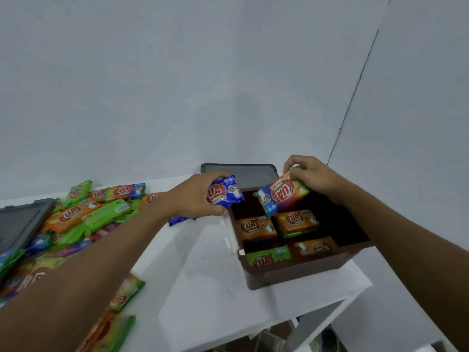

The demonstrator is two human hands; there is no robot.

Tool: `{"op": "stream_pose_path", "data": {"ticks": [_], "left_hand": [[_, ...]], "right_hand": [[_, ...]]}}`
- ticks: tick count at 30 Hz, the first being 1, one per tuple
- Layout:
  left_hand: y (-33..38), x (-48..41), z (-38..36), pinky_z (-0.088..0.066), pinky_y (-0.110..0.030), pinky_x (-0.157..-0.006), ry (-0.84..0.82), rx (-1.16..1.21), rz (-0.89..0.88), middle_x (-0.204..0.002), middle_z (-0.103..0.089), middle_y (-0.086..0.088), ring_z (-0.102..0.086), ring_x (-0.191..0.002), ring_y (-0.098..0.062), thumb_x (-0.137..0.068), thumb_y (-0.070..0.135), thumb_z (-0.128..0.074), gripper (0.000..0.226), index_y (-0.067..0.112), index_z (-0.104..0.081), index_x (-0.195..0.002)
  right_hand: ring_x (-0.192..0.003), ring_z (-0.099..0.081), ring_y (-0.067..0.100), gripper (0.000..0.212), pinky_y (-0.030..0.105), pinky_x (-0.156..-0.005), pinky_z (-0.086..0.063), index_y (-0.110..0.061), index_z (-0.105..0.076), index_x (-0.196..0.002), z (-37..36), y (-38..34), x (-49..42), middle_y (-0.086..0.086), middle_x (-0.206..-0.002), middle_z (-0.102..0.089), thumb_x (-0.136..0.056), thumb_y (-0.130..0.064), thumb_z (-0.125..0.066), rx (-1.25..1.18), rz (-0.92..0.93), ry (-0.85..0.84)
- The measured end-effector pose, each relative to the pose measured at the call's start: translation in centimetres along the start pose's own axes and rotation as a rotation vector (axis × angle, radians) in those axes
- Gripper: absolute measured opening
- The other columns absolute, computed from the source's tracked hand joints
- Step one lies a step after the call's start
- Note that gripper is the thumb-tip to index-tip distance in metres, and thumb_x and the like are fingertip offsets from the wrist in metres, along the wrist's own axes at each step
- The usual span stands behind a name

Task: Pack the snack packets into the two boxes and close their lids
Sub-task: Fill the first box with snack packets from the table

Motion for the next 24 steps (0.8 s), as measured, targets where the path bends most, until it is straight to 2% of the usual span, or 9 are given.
{"op": "stream_pose_path", "data": {"ticks": [2,4,6,9,12,16,20,22,24], "left_hand": [[2.1,-1.4,-0.9,-0.058,-0.029,-0.078,-0.001,0.036,-0.028,-0.122,-0.053,0.008,-0.059,-0.098,-0.009,-0.074,0.033,-0.081,0.079,0.033,-0.038,-0.14],[4.1,-2.8,-2.0,-0.053,-0.023,-0.083,-0.009,0.009,-0.074,-0.124,-0.05,0.006,-0.055,-0.103,-0.008,-0.074,0.032,-0.081,0.079,0.028,-0.039,-0.141],[5.8,-4.1,-3.5,-0.05,-0.026,-0.088,-0.04,-0.1,-0.113,-0.125,-0.044,0.002,-0.049,-0.107,-0.011,-0.074,0.037,-0.079,0.081,0.023,-0.038,-0.143],[7.1,-5.6,-5.8,-0.051,-0.035,-0.088,-0.113,-0.243,-0.086,-0.117,-0.04,0.001,-0.051,-0.103,-0.016,-0.075,0.036,-0.079,0.081,0.019,-0.039,-0.143],[7.4,-6.5,-8.1,-0.048,-0.034,-0.089,-0.181,-0.418,-0.037,-0.119,-0.041,0.0,-0.051,-0.107,-0.019,-0.075,0.041,-0.077,0.086,0.015,-0.037,-0.146],[7.7,-6.4,-9.8,-0.049,-0.036,-0.079,-0.21,-0.635,-0.015,-0.126,-0.042,0.001,-0.051,-0.109,-0.02,-0.076,0.046,-0.073,0.081,0.022,-0.036,-0.144],[7.9,-6.1,-10.5,-0.041,-0.033,-0.069,-0.226,-0.86,-0.078,-0.122,-0.05,0.0,-0.047,-0.111,-0.02,-0.08,0.047,-0.068,0.062,0.02,-0.05,-0.133],[7.8,-6.0,-10.6,-0.039,-0.033,-0.065,-0.212,-0.894,-0.07,-0.122,-0.047,-0.001,-0.046,-0.109,-0.02,-0.081,0.048,-0.067,0.055,0.019,-0.056,-0.127],[7.9,-6.1,-10.6,-0.041,-0.034,-0.064,-0.222,-0.889,-0.044,-0.123,-0.044,-0.002,-0.048,-0.109,-0.021,-0.081,0.047,-0.069,0.057,0.019,-0.054,-0.128]], "right_hand": [[-0.081,-0.068,0.023,0.01,0.029,-0.062,-0.051,-0.018,-0.059,-0.092,1.2,2.2,0.0,0.009,-0.092,-0.069,-0.091,-0.012,-0.052,0.059,-0.017,-0.019],[-0.084,-0.066,0.019,0.008,0.028,-0.062,-0.052,-0.018,-0.06,-0.092,2.0,4.3,-0.3,0.005,-0.094,-0.067,-0.091,-0.014,-0.053,0.126,-0.027,-0.036],[-0.087,-0.063,0.016,0.008,0.029,-0.064,-0.052,-0.021,-0.059,-0.091,2.5,6.2,-0.8,0.002,-0.097,-0.065,-0.091,-0.016,-0.053,0.224,-0.006,-0.038],[-0.09,-0.061,0.017,0.006,0.026,-0.061,-0.049,-0.022,-0.056,-0.093,2.4,7.9,-1.4,0.003,-0.1,-0.063,-0.09,-0.018,-0.052,0.359,0.042,-0.04],[-0.091,-0.059,0.021,0.008,0.028,-0.062,-0.047,-0.025,-0.051,-0.095,2.2,8.7,-1.8,0.004,-0.103,-0.062,-0.088,-0.023,-0.055,0.544,0.109,-0.028],[-0.091,-0.057,0.024,0.017,0.033,-0.07,-0.046,-0.023,-0.051,-0.104,1.6,9.0,-1.8,0.005,-0.106,-0.06,-0.088,-0.027,-0.057,0.889,0.272,-0.001],[-0.098,-0.058,0.024,0.03,0.036,-0.076,-0.047,-0.021,-0.054,-0.116,1.7,9.3,-1.3,0.007,-0.113,-0.058,-0.091,-0.037,-0.056,0.996,0.361,0.018],[-0.102,-0.057,0.023,0.037,0.035,-0.077,-0.047,-0.019,-0.056,-0.119,1.8,9.5,-0.9,0.007,-0.116,-0.054,-0.09,-0.041,-0.059,1.057,0.411,0.024],[-0.104,-0.056,0.021,0.037,0.033,-0.075,-0.048,-0.019,-0.06,-0.117,1.7,9.7,-0.8,0.005,-0.117,-0.053,-0.088,-0.042,-0.061,1.097,0.476,0.044]]}}
Point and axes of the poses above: each hand's wrist, its own x-axis away from the middle knuckle, its own z-axis out of the back of the hand, y = z × x, the point moved 1 cm from there along -x, towards the middle knuckle
